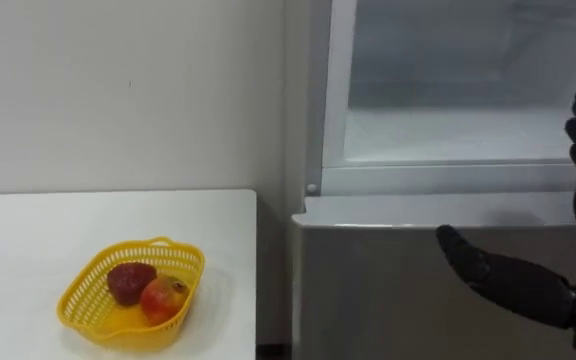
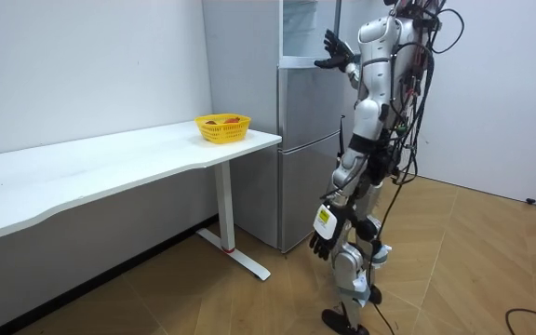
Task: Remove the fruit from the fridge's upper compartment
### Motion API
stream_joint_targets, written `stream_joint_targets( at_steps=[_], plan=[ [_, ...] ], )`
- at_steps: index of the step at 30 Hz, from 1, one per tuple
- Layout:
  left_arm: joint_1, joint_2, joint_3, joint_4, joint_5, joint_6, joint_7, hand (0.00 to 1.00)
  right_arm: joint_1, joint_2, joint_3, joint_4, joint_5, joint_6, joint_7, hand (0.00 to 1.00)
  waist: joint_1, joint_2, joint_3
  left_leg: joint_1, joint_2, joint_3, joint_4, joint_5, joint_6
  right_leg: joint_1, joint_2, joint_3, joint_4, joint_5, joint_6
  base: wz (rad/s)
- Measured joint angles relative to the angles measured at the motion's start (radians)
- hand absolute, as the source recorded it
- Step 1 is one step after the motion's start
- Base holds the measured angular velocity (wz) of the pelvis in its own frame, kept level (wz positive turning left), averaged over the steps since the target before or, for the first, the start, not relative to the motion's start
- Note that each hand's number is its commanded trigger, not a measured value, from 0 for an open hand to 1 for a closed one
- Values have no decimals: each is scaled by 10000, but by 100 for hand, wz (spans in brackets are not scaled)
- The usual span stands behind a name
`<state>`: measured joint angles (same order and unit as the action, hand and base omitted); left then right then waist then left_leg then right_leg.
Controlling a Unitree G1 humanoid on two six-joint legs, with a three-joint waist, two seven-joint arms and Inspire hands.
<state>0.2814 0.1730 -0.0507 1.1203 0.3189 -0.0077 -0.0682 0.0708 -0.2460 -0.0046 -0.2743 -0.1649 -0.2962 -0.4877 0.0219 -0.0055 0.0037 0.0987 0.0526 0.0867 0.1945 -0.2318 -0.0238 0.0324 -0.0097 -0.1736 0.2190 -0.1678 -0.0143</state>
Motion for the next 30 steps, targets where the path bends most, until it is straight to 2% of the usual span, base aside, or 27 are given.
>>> stream_joint_targets(
  at_steps=[6, 8, 11, 15, 20, 26, 30],
  plan=[
    [34, -34, -98, -6, -519, 1, 1, 0, 949, 63, -18, 678, 530, -66, -395, 0, -22, 65, -39, -12, 31, 212, -80, 1, -1, -126, 35, 117, 11, 2, -3, -8],
    [55, -32, -95, -25, -517, 1, -10, 0, 1269, 99, -116, 683, 550, -66, -581, 0, -158, 112, -63, -34, 31, 259, -79, 1, -1, -164, 29, 119, 7, -3, 3, 0],
    [64, -32, -91, -49, -521, 0, -38, 0, 1483, 99, -271, 740, 572, -83, -745, 0, -186, 160, -98, -35, 38, 465, -79, 1, -1, -212, 35, 225, 15, -12, 10, -11],
    [63, -25, -97, 145, -526, -95, 10, 0, 1725, 143, -309, 1740, 772, -115, -936, 0, -368, 142, -119, 128, 33, 534, -76, 2, 0, -128, 36, 324, 25, -13, 12, -7],
    [93, -43, -113, 190, -537, -100, 255, 0, 2260, 413, -408, 2573, 2162, -111, -1408, 0, -478, 84, -69, 152, 30, 665, -75, 1, -1, -168, 38, 429, 4, -46, 41, -5],
    [91, -34, -131, -17, -598, -75, 486, 0, 2296, 455, -559, 4300, 4031, -130, -2146, 0, -720, 167, -107, 180, 48, 674, -137, -41, 14, -141, 55, 376, 20, -68, 56, 3],
    [288, -38, -119, -226, -738, -77, 665, 0, 2316, 587, -597, 5719, 5254, -129, -2474, 0, -871, 166, -93, 158, 49, 684, -194, -41, 14, -145, 61, 397, 16, -64, 50, 0]
  ],
)
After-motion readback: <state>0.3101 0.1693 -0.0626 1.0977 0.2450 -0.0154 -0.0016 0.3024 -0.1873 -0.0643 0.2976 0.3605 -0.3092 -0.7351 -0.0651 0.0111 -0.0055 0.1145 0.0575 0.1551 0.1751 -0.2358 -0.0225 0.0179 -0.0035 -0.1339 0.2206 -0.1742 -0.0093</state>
